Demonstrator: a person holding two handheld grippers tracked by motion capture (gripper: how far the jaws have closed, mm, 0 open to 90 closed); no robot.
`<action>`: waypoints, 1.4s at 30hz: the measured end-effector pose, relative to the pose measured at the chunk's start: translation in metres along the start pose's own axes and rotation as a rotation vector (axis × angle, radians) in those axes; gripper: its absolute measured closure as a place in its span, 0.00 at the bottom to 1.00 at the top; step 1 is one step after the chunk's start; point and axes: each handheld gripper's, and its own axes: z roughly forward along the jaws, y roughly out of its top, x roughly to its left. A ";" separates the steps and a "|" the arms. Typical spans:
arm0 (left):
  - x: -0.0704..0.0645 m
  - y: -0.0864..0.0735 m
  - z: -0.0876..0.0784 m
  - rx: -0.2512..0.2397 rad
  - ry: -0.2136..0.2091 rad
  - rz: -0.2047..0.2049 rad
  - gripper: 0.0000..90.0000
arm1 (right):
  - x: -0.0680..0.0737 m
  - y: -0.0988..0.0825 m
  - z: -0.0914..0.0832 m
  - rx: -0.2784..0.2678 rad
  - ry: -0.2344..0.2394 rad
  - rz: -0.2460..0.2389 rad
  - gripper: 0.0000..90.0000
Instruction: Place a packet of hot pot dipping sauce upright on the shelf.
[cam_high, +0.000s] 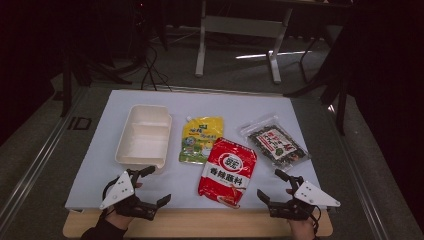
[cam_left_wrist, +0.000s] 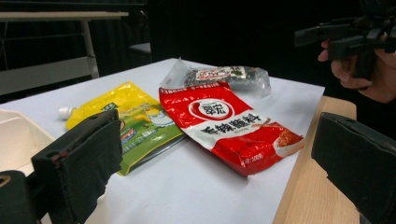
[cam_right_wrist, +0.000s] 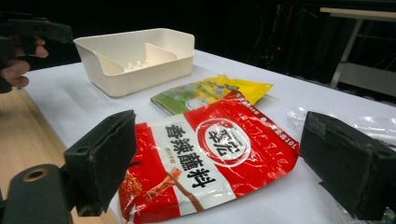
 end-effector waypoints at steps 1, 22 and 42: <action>0.000 0.000 0.000 0.000 0.002 -0.001 0.03 | 0.001 0.000 0.000 0.000 0.012 -0.001 0.12; -0.003 0.000 0.003 0.023 -0.005 0.013 0.03 | 0.010 0.032 -0.002 -0.017 0.019 0.018 0.14; -0.003 -0.001 0.004 0.031 -0.012 0.007 0.03 | -0.036 0.057 0.041 0.039 -0.018 0.075 0.12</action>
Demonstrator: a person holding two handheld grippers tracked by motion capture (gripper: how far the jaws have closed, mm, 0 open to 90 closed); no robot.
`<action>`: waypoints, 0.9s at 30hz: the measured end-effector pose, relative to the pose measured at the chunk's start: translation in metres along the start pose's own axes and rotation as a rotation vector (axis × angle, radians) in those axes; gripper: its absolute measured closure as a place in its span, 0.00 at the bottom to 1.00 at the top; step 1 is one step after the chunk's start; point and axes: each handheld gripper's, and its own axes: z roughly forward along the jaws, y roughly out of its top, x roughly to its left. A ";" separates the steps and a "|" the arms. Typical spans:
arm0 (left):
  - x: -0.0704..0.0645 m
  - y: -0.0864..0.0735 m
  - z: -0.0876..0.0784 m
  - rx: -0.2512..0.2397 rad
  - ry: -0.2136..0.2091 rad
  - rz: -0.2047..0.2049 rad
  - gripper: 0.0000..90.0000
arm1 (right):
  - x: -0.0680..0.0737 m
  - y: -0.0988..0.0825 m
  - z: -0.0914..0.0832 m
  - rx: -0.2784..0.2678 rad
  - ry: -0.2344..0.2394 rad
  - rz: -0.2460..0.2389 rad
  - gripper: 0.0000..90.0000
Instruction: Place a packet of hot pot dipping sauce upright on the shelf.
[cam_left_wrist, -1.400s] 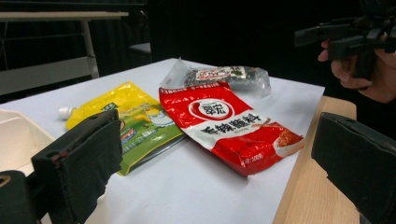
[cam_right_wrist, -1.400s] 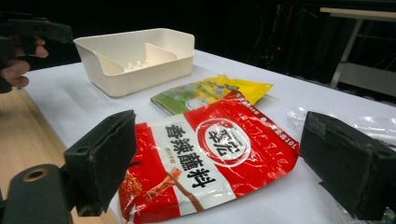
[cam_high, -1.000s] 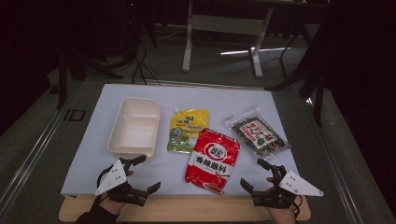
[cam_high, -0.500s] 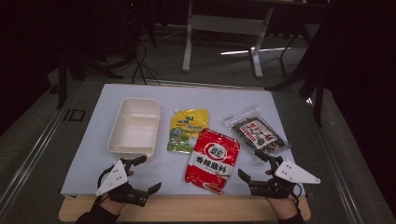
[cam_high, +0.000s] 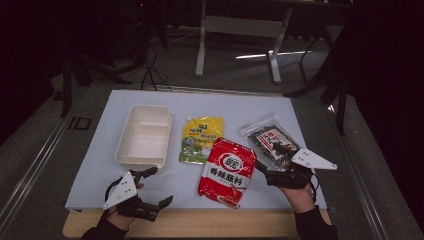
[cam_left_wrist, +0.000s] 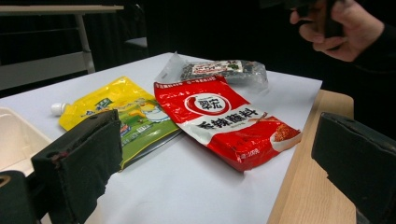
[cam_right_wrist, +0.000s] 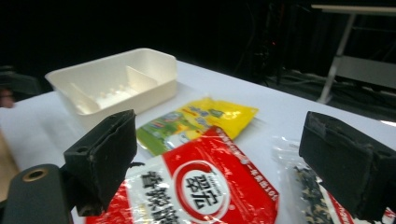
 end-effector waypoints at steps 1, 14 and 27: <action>0.000 0.000 0.000 0.002 0.000 0.000 0.03 | -0.007 -0.001 0.008 0.019 -0.007 0.018 0.13; 0.000 -0.001 0.001 0.008 -0.007 -0.001 0.03 | -0.038 -0.015 0.056 0.232 -0.005 0.150 0.15; -0.001 -0.001 0.003 0.019 -0.015 0.001 0.03 | -0.052 -0.027 0.081 0.408 -0.034 0.203 0.34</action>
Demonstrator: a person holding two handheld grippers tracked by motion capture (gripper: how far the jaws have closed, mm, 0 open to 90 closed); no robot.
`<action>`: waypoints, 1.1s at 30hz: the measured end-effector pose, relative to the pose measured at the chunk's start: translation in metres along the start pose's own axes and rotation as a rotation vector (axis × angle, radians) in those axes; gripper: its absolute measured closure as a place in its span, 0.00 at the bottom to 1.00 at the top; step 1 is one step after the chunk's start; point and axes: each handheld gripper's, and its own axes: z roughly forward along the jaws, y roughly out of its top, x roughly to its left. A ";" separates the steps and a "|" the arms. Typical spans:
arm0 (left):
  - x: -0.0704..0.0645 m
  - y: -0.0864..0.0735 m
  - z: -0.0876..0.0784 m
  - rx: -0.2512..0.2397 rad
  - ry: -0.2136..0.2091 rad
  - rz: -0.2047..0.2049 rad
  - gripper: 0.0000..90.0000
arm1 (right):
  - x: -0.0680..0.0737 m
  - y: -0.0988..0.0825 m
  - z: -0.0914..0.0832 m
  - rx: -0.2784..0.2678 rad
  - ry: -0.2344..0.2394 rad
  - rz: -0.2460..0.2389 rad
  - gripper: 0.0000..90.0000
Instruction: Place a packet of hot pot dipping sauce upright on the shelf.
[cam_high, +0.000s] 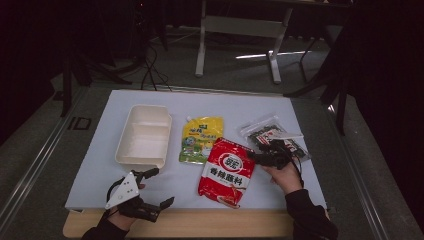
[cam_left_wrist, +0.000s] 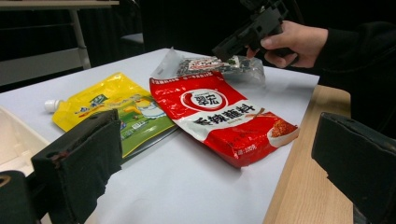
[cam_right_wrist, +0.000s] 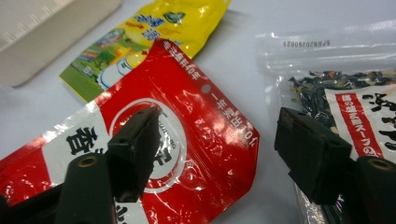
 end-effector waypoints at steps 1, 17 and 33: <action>0.000 0.000 0.000 0.002 -0.002 0.001 0.03 | 0.000 0.001 0.001 0.009 -0.008 0.002 0.37; -0.002 0.000 0.002 0.011 -0.011 0.007 0.03 | -0.006 0.000 0.023 0.159 -0.096 0.038 0.53; -0.002 -0.001 0.003 0.012 -0.019 0.007 0.03 | -0.005 -0.005 0.029 0.257 -0.083 -0.071 0.93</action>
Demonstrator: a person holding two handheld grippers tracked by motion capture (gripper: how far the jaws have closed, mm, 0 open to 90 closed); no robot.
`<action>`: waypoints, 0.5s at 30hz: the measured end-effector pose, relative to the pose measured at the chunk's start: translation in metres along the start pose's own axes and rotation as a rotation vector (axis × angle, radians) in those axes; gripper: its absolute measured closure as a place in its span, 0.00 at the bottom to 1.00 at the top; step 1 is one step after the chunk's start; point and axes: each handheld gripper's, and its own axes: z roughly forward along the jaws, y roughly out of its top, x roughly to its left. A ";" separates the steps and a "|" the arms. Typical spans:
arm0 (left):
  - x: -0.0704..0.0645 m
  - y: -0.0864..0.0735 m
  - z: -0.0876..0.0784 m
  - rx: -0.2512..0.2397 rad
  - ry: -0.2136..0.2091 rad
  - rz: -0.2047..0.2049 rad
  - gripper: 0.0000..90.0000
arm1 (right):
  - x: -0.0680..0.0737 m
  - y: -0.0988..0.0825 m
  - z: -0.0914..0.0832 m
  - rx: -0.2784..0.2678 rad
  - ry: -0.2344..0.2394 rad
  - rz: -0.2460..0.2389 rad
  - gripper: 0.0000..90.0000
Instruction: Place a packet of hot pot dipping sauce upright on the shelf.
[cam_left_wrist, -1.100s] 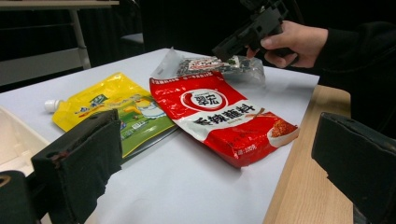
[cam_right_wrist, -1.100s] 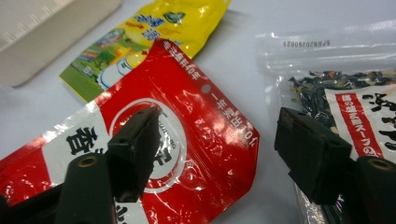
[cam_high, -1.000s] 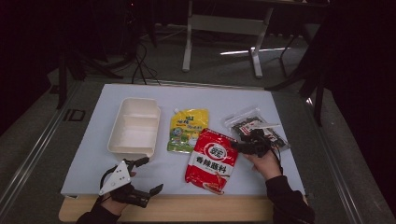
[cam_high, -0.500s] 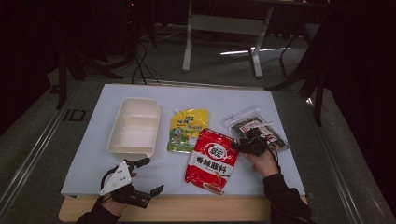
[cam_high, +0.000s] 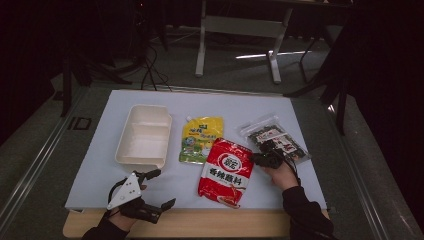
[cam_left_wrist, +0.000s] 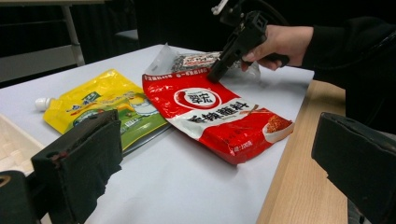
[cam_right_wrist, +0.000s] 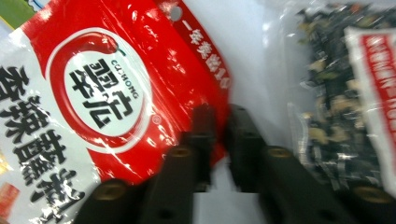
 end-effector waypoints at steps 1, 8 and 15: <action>0.000 0.000 0.000 0.000 0.000 0.000 0.03 | 0.001 0.000 -0.002 -0.006 -0.006 -0.012 0.95; 0.000 0.000 0.000 -0.006 -0.012 -0.007 0.03 | 0.012 0.005 -0.022 -0.093 -0.013 -0.085 0.98; 0.000 0.000 0.001 0.008 -0.012 -0.006 0.03 | 0.019 0.010 -0.035 -0.132 0.004 -0.117 0.98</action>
